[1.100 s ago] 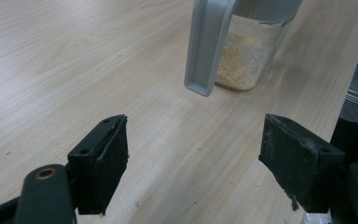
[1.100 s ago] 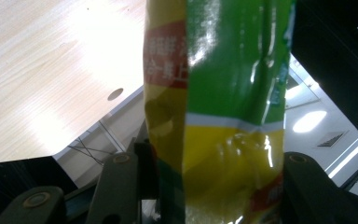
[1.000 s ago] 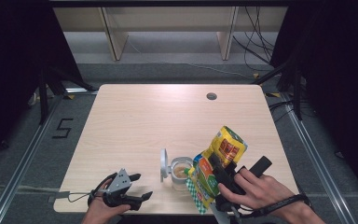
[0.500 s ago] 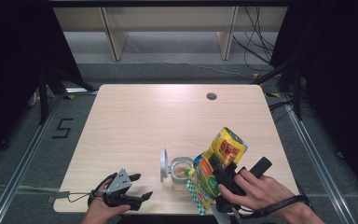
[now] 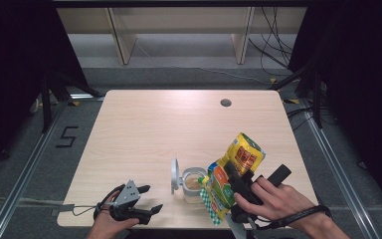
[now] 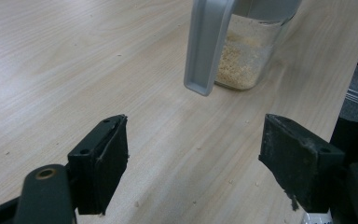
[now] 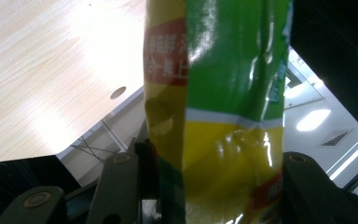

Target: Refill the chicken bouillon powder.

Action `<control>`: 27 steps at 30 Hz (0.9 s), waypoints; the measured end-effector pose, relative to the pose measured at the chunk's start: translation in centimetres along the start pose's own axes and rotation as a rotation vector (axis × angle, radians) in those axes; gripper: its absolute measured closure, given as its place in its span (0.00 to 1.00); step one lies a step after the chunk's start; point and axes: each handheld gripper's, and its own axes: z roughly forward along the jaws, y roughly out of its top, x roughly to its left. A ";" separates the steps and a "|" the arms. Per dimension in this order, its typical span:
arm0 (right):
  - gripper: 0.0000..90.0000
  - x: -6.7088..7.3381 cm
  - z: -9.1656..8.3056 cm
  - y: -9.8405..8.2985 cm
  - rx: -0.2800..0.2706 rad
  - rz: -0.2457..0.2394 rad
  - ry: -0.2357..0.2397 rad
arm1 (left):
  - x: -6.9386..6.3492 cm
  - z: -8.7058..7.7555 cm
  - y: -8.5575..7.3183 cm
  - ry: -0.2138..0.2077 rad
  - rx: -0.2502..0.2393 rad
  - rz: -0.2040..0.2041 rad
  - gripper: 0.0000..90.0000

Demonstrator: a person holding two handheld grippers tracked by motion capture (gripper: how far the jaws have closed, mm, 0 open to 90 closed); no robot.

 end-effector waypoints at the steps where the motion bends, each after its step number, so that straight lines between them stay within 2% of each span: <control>1: 0.65 0.0 0.0 0.0 0.001 0.001 0.001 | 0.0 0.0 0.0 -0.002 -0.003 -0.004 0.25; 9: 0.65 0.1 0.0 -0.2 0.003 0.005 0.001 | 0.0 0.0 0.0 0.001 0.003 0.003 0.25; 11: 0.65 0.3 0.0 -0.3 0.012 0.018 0.010 | 0.0 0.0 0.0 0.000 0.001 0.001 0.25; 13: 0.65 0.2 0.0 -0.3 0.004 0.009 0.003 | 0.0 0.0 0.0 -0.002 -0.002 -0.003 0.25; 14: 0.65 0.3 0.0 -0.3 0.004 0.009 0.003 | -0.2 0.0 -0.1 -0.001 -0.004 -0.028 0.25; 15: 0.65 0.4 -0.1 -0.3 0.010 0.021 0.007 | -0.2 0.0 -0.1 0.000 -0.003 -0.029 0.26; 18: 0.65 0.3 -0.1 -0.3 0.009 0.024 0.004 | -0.1 0.0 -0.1 0.003 0.003 -0.021 0.25; 19: 0.65 0.2 0.0 -0.3 -0.002 0.005 0.007 | -0.2 0.1 -0.1 -0.004 -0.003 -0.029 0.25; 20: 0.65 0.2 -0.1 -0.3 0.006 0.016 0.009 | -0.1 0.1 -0.1 -0.008 0.003 -0.026 0.25; 22: 0.65 0.1 -0.1 -0.3 0.006 0.015 0.004 | 0.0 0.0 0.0 -0.008 0.004 0.004 0.25; 23: 0.65 0.0 -0.1 -0.3 0.006 0.014 0.002 | -0.1 0.0 -0.1 -0.006 0.002 -0.028 0.25; 24: 0.65 -0.1 -0.1 -0.4 0.006 0.018 -0.001 | -0.1 0.0 -0.1 -0.007 -0.001 -0.027 0.25; 26: 0.66 -0.3 0.0 -0.4 0.000 0.005 -0.002 | 0.0 0.0 0.0 -0.002 -0.002 0.000 0.25; 27: 0.66 -0.3 -0.1 -0.4 0.005 0.017 -0.008 | 0.0 0.0 0.0 -0.001 -0.001 -0.002 0.25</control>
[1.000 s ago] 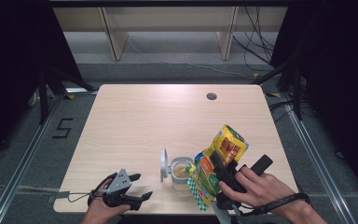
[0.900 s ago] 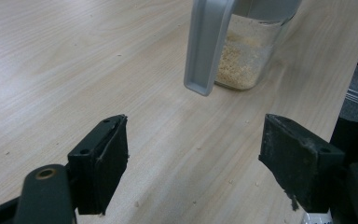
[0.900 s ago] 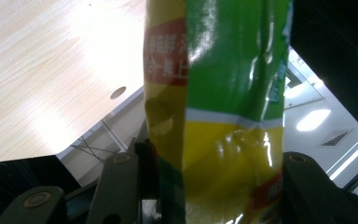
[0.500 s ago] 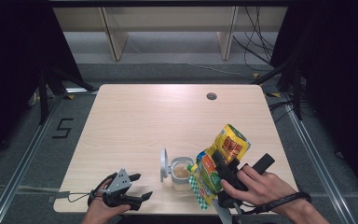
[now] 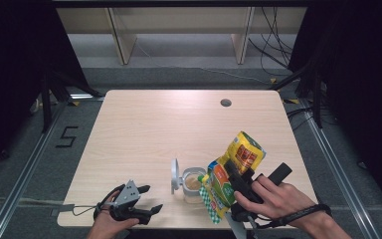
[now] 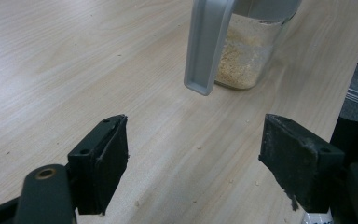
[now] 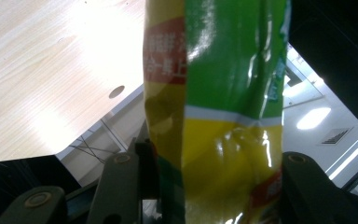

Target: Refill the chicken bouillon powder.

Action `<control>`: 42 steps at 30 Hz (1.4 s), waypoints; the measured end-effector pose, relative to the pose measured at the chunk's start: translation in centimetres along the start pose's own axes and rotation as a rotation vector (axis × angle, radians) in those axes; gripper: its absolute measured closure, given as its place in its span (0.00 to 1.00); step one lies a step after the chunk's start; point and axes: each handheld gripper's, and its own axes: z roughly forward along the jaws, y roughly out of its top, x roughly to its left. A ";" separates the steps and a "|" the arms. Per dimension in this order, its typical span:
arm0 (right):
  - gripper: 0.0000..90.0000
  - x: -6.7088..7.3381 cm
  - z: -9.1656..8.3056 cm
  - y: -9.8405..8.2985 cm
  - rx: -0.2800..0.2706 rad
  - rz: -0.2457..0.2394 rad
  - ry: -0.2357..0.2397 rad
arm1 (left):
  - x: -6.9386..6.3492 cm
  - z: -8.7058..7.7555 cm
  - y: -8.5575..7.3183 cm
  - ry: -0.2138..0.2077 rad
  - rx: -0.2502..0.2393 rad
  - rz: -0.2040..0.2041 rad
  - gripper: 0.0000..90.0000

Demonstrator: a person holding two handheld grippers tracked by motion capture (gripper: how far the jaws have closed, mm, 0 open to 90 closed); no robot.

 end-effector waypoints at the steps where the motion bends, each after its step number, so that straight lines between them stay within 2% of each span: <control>1: 0.65 0.0 0.1 0.0 -0.004 -0.010 0.005 | -0.2 0.0 -0.1 0.002 -0.001 -0.027 0.25; 3: 0.66 -0.1 0.1 0.0 -0.004 -0.008 0.008 | 0.0 0.0 0.0 0.000 0.000 0.000 0.25; 4: 0.65 0.0 0.1 0.0 0.003 0.003 0.009 | 0.0 0.0 0.0 0.002 0.003 0.006 0.25; 6: 0.66 -0.2 0.2 0.0 -0.004 -0.005 0.000 | 0.1 0.0 0.0 -0.001 0.006 0.009 0.25; 7: 0.66 0.0 0.3 0.0 0.001 0.002 0.012 | -0.1 0.0 -0.1 -0.005 0.001 -0.025 0.25; 10: 0.66 0.1 0.3 0.1 0.001 0.011 0.010 | -0.1 0.1 -0.1 -0.004 0.000 -0.027 0.25; 13: 0.66 0.1 0.5 0.2 -0.009 -0.008 0.015 | -0.1 0.1 -0.1 -0.005 0.001 -0.026 0.26; 16: 0.66 0.2 0.4 0.2 -0.001 0.009 0.015 | -0.1 0.0 -0.1 -0.005 0.002 -0.024 0.25; 19: 0.66 0.0 0.4 0.1 -0.009 -0.011 0.014 | -0.1 0.1 -0.1 -0.004 0.000 -0.026 0.25; 22: 0.66 0.1 0.3 0.0 0.003 0.012 0.011 | -0.1 0.0 -0.1 -0.004 -0.001 -0.026 0.26; 24: 0.66 0.0 0.4 0.1 -0.001 0.000 0.014 | -0.1 0.0 -0.1 -0.004 0.000 -0.025 0.25; 30: 0.66 0.1 0.3 0.1 -0.003 0.009 0.014 | -0.1 0.0 -0.1 -0.005 0.000 -0.025 0.25; 31: 0.66 0.0 0.4 0.1 -0.011 -0.010 0.017 | -0.1 0.0 -0.1 -0.004 0.000 -0.025 0.25; 33: 0.66 0.1 0.4 0.1 -0.010 -0.010 0.016 | -0.1 0.1 -0.1 -0.004 0.000 -0.026 0.25; 40: 0.66 0.2 0.3 0.0 0.001 0.009 0.013 | -0.1 0.0 -0.1 0.004 -0.002 -0.025 0.25; 42: 0.66 0.2 0.3 0.0 0.001 0.007 0.013 | 0.0 0.0 0.0 0.001 -0.001 -0.009 0.25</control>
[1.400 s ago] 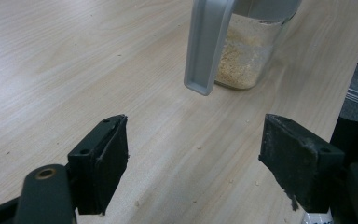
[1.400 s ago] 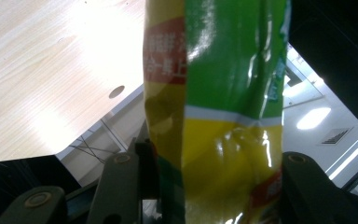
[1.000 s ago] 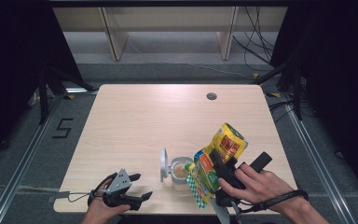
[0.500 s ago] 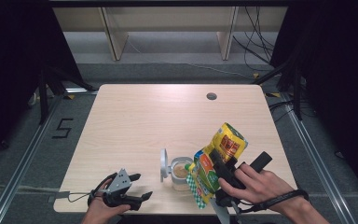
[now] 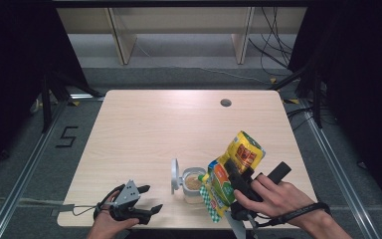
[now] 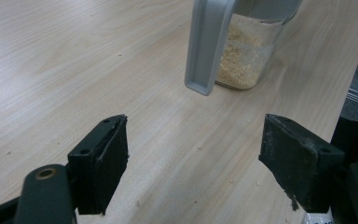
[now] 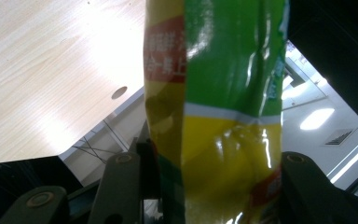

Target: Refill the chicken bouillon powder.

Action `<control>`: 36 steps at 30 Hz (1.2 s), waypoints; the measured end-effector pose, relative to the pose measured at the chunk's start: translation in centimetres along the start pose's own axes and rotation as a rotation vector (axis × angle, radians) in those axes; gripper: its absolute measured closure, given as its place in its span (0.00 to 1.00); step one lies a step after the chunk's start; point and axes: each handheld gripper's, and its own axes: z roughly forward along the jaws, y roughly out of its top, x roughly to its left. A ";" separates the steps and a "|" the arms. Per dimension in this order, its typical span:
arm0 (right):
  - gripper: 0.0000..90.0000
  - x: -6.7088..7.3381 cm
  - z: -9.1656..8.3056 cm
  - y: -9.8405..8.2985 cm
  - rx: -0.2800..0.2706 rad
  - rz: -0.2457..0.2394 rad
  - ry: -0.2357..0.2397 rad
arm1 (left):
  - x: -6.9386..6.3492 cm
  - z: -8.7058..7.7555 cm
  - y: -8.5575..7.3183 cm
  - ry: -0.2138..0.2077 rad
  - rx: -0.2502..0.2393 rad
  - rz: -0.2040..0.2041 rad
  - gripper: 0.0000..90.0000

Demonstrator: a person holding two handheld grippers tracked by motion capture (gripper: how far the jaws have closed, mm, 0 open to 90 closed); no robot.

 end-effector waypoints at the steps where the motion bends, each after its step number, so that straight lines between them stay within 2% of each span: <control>1: 0.66 0.0 0.0 0.0 -0.003 -0.007 0.005 | 0.1 0.0 0.0 0.000 0.000 0.013 0.25; 10: 0.67 0.0 0.1 0.1 -0.013 -0.013 0.005 | 0.1 0.0 0.0 -0.002 0.000 0.006 0.25; 12: 0.67 0.0 0.1 0.1 -0.015 -0.013 0.004 | 0.0 -0.1 0.0 -0.007 0.004 -0.011 0.25; 18: 0.67 0.1 0.0 0.0 -0.005 0.010 0.002 | 0.0 -0.1 0.0 -0.007 0.004 -0.006 0.25; 36: 0.67 0.2 0.0 0.0 -0.006 0.012 0.008 | 0.0 -0.1 0.0 -0.006 0.004 -0.004 0.25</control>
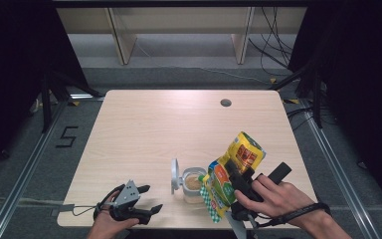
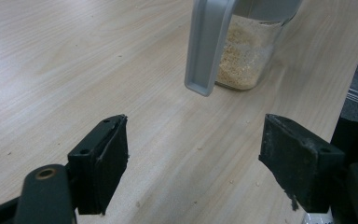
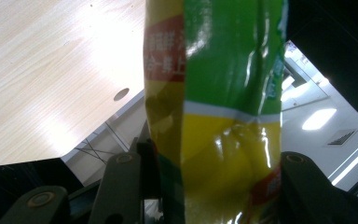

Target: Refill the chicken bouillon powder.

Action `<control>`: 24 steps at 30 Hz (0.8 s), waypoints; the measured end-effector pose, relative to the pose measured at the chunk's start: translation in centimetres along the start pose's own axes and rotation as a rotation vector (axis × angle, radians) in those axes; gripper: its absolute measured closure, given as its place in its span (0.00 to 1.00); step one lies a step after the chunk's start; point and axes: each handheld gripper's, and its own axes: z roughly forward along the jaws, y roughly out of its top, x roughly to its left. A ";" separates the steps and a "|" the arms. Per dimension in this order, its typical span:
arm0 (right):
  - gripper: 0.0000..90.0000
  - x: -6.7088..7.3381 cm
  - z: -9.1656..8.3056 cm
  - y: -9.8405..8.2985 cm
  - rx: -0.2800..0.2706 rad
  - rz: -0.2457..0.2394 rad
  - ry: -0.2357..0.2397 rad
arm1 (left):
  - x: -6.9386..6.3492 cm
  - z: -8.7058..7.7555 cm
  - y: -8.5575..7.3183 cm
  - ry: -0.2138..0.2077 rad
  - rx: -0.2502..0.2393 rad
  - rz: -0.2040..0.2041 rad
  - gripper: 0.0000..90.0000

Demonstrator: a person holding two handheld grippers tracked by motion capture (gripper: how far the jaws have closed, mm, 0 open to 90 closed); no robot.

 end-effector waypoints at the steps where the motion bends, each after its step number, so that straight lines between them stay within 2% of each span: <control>1: 0.67 0.0 0.0 0.0 -0.001 -0.002 0.000 | 0.0 0.0 0.0 0.000 -0.001 0.000 0.25; 4: 0.67 0.0 0.0 0.0 0.001 0.002 0.001 | 0.1 0.0 0.0 -0.001 -0.001 0.018 0.25; 8: 0.67 0.0 0.0 0.0 -0.002 -0.009 0.003 | 0.1 0.0 0.0 -0.001 -0.001 0.018 0.25; 12: 0.67 0.0 0.0 0.0 -0.009 -0.021 -0.001 | 0.1 0.0 0.0 0.003 -0.005 0.015 0.25; 16: 0.68 0.0 -0.1 0.0 -0.010 -0.012 -0.003 | 0.1 0.0 0.0 -0.002 -0.001 0.015 0.25; 19: 0.68 0.1 -0.1 -0.1 -0.007 -0.007 0.005 | 0.0 0.0 0.0 -0.002 -0.003 -0.009 0.25; 24: 0.68 0.0 -0.1 0.0 -0.013 -0.018 -0.001 | 0.0 0.0 0.0 -0.001 -0.002 -0.004 0.25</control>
